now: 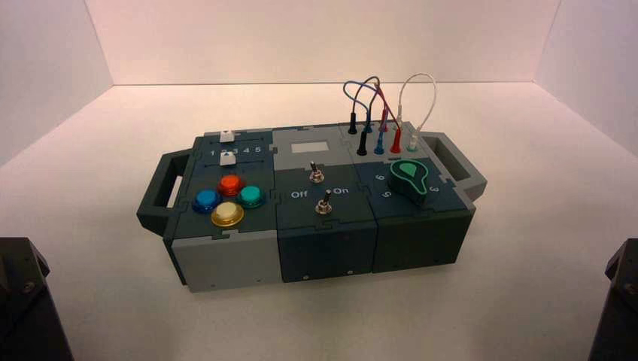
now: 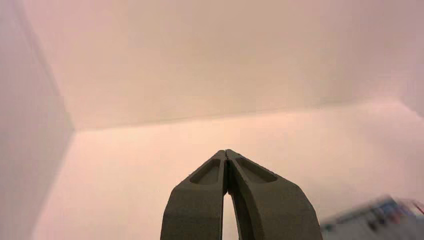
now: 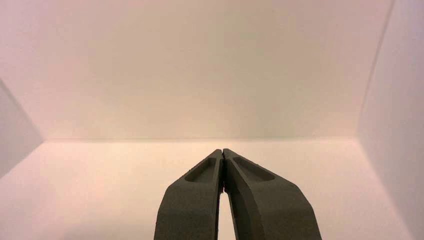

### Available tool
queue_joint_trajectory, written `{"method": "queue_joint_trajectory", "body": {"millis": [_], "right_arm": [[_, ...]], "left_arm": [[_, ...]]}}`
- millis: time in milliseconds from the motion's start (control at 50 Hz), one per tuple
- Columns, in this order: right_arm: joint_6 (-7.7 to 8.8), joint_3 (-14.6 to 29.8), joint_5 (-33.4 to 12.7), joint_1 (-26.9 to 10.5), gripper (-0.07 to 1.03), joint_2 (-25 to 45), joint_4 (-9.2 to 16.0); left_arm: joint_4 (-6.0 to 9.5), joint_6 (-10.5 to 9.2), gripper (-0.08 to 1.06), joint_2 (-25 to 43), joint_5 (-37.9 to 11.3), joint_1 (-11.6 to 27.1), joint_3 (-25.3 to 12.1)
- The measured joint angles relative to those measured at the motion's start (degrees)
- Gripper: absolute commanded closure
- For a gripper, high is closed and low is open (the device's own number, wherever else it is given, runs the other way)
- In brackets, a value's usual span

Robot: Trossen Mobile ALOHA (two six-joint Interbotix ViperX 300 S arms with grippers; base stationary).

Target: Pull the red wire.

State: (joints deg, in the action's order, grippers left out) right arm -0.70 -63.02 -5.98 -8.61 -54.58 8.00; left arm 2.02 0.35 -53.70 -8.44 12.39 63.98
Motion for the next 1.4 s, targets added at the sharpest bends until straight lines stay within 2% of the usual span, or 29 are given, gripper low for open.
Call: {"method": "queue_joint_trajectory", "body": {"millis": [140, 220, 300, 400, 420, 480, 580, 640, 720, 760, 820, 1080, 1280, 1400], "right_arm": [[0.09, 1.93, -8.61, -0.35, 0.99, 2.64, 2.11], [0.00, 2.46, -11.60, -1.14, 0.99, 4.31, 2.37], [0.09, 2.90, -14.94, -4.13, 0.99, 7.47, 2.72], [0.00, 2.99, -16.70, -7.03, 0.99, 10.37, 3.16], [0.00, 2.99, -17.14, -8.26, 0.99, 11.78, 3.52], [0.00, 2.99, -17.67, -9.84, 0.99, 13.18, 4.04], [0.00, 2.99, -18.72, -13.36, 0.97, 15.91, 5.10], [0.09, 2.81, -19.25, -15.12, 0.90, 17.31, 5.45], [0.09, 2.81, -20.13, -17.58, 0.62, 18.98, 5.80], [0.09, 2.81, -20.57, -18.63, 0.57, 19.78, 6.15], [0.00, 2.81, -21.09, -20.04, 0.57, 20.92, 6.77], [0.53, 2.90, -21.27, -21.88, 0.63, 26.02, 7.56], [1.67, 4.39, -20.74, -21.88, 0.63, 31.38, 7.56], [1.67, 5.45, -20.74, -22.41, 0.62, 33.66, 7.56]], "left_arm": [[0.00, 0.00, 1.01, 2.55, -5.19, 5.54, -1.41], [0.00, 0.00, 1.01, 4.66, -7.56, 8.70, -2.37], [0.18, -0.18, 1.01, 7.65, -9.84, 12.66, -3.43], [0.88, -0.79, 1.01, 10.55, -11.60, 16.17, -4.48], [1.23, -1.14, 1.01, 12.04, -12.30, 17.93, -4.83], [1.58, -1.85, 1.01, 13.36, -13.18, 19.69, -5.19], [2.29, -5.27, 1.01, 16.52, -15.03, 24.26, -5.89], [2.37, -6.50, 1.01, 17.40, -15.38, 25.84, -6.06], [2.37, -8.53, 1.01, 18.81, -15.64, 29.09, -6.42], [2.37, -9.14, 1.01, 19.25, -15.64, 30.32, -6.50], [2.46, -10.46, 1.01, 20.04, -15.64, 32.78, -6.68], [2.55, -14.41, 1.01, 23.29, -15.21, 37.71, -6.77], [2.64, -15.29, 1.01, 25.75, -14.59, 39.64, -7.12], [2.64, -15.38, 1.01, 26.89, -14.50, 39.99, -7.56]]}}
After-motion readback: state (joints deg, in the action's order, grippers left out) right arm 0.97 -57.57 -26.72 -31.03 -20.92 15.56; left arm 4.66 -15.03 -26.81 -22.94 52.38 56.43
